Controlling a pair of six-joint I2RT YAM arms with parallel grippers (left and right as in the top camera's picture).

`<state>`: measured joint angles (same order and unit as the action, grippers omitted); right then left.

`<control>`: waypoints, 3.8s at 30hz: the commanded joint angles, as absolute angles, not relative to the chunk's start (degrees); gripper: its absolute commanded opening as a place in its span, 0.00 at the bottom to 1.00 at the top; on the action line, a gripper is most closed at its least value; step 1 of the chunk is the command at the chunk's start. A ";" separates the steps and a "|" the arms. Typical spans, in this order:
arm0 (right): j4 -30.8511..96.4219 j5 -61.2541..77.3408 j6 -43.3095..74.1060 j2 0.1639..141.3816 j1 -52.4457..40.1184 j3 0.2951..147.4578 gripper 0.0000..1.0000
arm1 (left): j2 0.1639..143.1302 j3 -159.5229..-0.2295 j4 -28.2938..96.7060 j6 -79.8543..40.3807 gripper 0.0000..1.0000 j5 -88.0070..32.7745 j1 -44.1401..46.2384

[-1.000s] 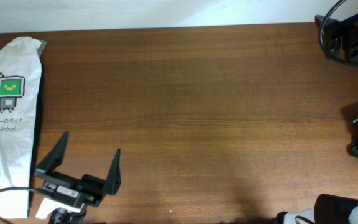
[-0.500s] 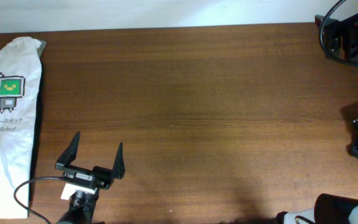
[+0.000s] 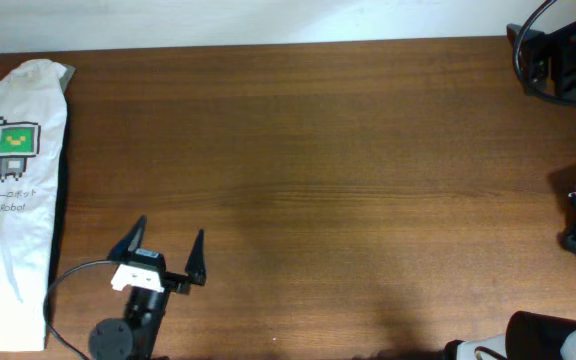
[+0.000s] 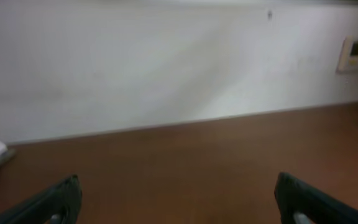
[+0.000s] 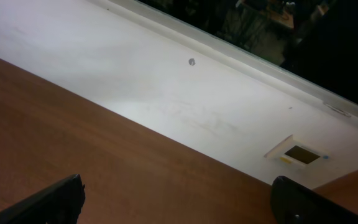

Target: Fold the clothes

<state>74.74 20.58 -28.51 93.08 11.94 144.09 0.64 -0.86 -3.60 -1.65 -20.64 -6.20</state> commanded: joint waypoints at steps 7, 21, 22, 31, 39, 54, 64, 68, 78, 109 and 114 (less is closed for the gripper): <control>74.59 20.27 -28.49 93.01 11.64 143.92 0.99 | 0.78 -0.54 3.09 -2.15 0.99 -21.65 -6.55; 74.59 20.27 -28.49 93.01 11.64 143.92 0.99 | 0.78 -0.54 3.09 -2.15 0.99 -21.65 -6.55; 74.61 20.12 -28.49 93.19 11.64 143.92 0.99 | 0.78 -0.54 3.09 -2.15 0.99 -21.65 -6.55; 70.87 20.34 -28.51 75.50 11.57 137.53 0.99 | 0.78 -0.54 3.09 -2.15 0.99 -21.65 -6.55; 33.04 25.65 -28.49 39.72 11.57 85.34 0.99 | 0.78 -0.54 3.09 -2.15 0.99 -21.65 -6.55; -6.46 34.70 -28.51 2.96 2.02 13.08 0.99 | 0.78 -0.54 3.09 -2.15 0.99 -21.65 -6.55; -7.92 24.56 -28.49 0.19 0.36 1.87 0.99 | 0.78 -0.54 3.09 -2.15 0.99 -21.65 -6.55; -5.30 12.32 -28.49 0.19 -3.49 0.32 0.99 | 0.78 -0.54 3.09 -2.15 0.99 -21.65 -6.55; 3.88 5.91 -22.68 0.19 -3.90 0.32 0.99 | 0.78 -0.54 3.09 -2.15 0.99 -21.65 -6.55; 3.68 -11.00 0.49 0.19 -3.79 0.32 0.99 | 0.78 -0.54 3.09 -2.15 0.99 -21.65 -6.55; 3.68 -11.00 0.49 0.21 -3.79 0.32 0.99 | 0.78 -0.54 3.09 -2.15 0.99 -21.65 -6.55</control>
